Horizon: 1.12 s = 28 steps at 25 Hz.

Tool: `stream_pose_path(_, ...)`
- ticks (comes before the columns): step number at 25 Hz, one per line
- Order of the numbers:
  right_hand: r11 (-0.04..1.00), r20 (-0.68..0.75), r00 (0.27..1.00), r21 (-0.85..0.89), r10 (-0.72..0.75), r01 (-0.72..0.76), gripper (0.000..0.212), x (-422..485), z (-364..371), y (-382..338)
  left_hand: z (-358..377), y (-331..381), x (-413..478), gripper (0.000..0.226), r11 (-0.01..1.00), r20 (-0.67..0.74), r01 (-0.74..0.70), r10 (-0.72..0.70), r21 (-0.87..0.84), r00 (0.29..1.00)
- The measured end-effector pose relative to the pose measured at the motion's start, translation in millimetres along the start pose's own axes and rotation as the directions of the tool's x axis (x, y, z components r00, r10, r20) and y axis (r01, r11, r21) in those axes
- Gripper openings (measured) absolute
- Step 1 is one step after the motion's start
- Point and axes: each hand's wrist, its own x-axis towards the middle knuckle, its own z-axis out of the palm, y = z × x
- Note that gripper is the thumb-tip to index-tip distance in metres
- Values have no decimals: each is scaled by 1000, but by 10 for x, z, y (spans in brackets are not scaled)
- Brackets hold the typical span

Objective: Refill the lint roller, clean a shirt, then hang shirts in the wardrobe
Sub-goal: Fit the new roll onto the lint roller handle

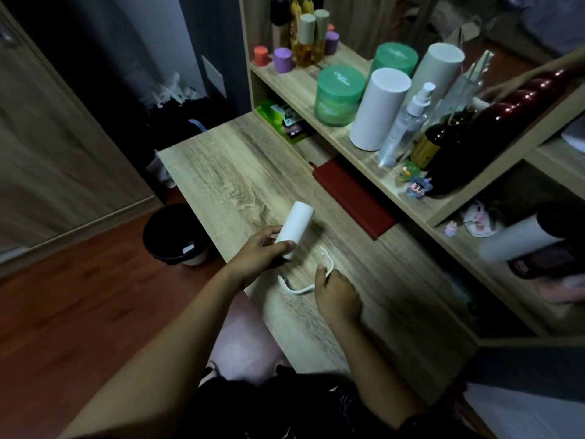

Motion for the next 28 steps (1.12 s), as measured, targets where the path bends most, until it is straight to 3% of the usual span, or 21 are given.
stream_pose_path(3, 998, 18, 1000, 57, -2, 1, 58, 61, -113, -60, 1, 28, 2, 33, 1000, 1, 8, -8, -2, 1000)
stream_pose_path(8, 952, 127, 959, 213, -252, 221, 50, 181, -526, -185, -45, 124, -38, 39, 998, -3, 5, -5, -64, 1000)
stream_pose_path(11, 925, 110, 934, 221, -339, 310, 42, 275, -658, -204, -80, 141, -58, 63, 994, 38, -43, 47, -102, 998)
stream_pose_path(14, 917, 140, 914, 181, -381, 354, 39, 312, -728, -168, -82, 186, -99, 86, 995, 81, -100, 101, -15, 992)
stream_pose_path(18, 911, 187, 892, 112, -412, 397, 42, 314, -771, -172, -58, 238, -140, 101, 985, 115, -137, 125, 104, 985)
stream_pose_path(22, 912, 232, 883, 148, -408, 382, 38, 298, -787, -188, -34, 242, -169, 104, 974, 118, -144, 124, 177, 985)
stream_pose_path(28, 907, 235, 877, 170, -418, 386, 37, 369, -807, -125, -63, 179, -125, 93, 989, 74, -114, 107, 96, 991)
